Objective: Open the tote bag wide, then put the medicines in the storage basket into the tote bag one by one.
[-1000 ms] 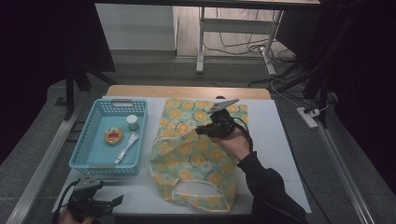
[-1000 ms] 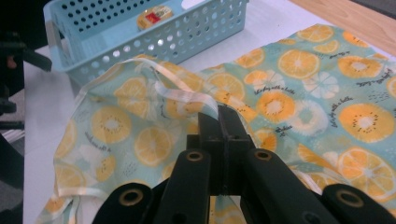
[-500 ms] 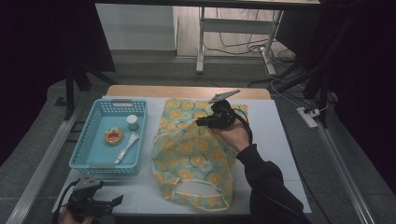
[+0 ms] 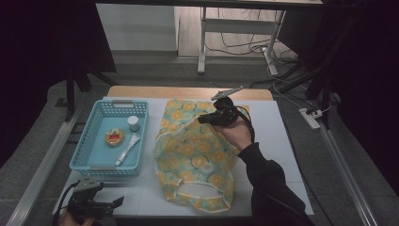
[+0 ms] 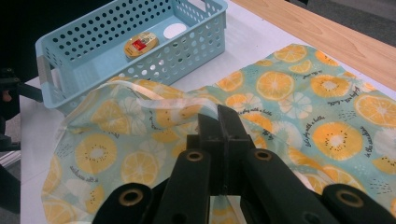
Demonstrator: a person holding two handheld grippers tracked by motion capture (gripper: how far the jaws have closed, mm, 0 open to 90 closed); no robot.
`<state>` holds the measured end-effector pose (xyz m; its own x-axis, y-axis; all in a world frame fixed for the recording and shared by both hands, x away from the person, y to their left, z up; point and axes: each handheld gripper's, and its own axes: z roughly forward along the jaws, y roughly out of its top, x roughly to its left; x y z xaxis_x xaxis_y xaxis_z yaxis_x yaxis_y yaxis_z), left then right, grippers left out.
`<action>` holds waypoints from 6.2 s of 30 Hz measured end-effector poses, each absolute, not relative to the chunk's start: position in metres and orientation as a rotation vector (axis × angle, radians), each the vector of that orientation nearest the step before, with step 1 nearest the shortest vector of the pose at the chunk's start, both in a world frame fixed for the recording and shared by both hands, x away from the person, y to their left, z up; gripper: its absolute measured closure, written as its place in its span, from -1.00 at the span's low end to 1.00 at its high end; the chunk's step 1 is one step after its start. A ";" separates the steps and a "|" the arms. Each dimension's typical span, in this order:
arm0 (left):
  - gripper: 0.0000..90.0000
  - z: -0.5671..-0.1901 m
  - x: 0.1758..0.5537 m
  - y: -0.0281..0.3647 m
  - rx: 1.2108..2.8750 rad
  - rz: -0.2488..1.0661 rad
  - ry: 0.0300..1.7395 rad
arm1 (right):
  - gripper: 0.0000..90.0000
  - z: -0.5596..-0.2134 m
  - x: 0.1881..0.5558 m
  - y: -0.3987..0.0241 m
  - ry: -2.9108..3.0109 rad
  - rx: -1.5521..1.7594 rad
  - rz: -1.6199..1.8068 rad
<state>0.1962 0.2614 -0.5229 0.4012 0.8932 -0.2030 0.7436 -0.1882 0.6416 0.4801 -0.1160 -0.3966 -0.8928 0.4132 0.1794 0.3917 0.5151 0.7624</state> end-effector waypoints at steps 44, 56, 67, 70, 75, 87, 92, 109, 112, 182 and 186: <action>-1.00 -0.515 0.195 0.270 1.897 0.289 1.267 | 1.00 -0.400 0.475 -0.116 2.717 0.674 1.352; -1.00 -0.505 0.196 0.274 1.854 0.288 1.240 | 1.00 -0.401 0.474 -0.117 2.720 0.672 1.342; -1.00 -0.492 0.204 0.272 1.870 0.268 1.202 | 1.00 -0.401 0.473 -0.120 2.718 0.667 1.331; -1.00 -0.488 0.207 0.273 1.876 0.278 1.199 | 1.00 -0.401 0.473 -0.119 2.717 0.661 1.322; -1.00 -0.484 0.214 0.275 1.865 0.283 1.206 | 1.00 -0.401 0.472 -0.118 2.719 0.664 1.316; -1.00 -0.479 0.229 0.275 1.889 0.345 1.251 | 1.00 -0.402 0.472 -0.118 2.715 0.653 1.324; -1.00 -0.476 0.240 0.277 1.908 0.382 1.281 | 1.00 -0.403 0.473 -0.117 2.717 0.647 1.324; -1.00 -0.467 0.276 0.289 1.946 0.399 1.338 | 1.00 -0.404 0.472 -0.114 2.716 0.638 1.316; -1.00 -0.466 0.285 0.292 1.953 0.412 1.351 | 1.00 -0.405 0.472 -0.114 2.716 0.634 1.315; -0.85 -0.516 0.425 0.312 2.187 0.245 1.666 | 1.00 -0.411 0.470 -0.113 2.713 0.629 1.328; -0.63 -0.517 0.426 0.312 2.201 0.239 1.693 | 1.00 -0.412 0.470 -0.113 2.716 0.627 1.328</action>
<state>0.4256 0.3118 -0.5174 0.2709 0.9593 -0.0798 0.8999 -0.2229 0.3748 0.4698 -0.1132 -0.4123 -0.9161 0.3803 0.1273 0.3341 0.5480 0.7669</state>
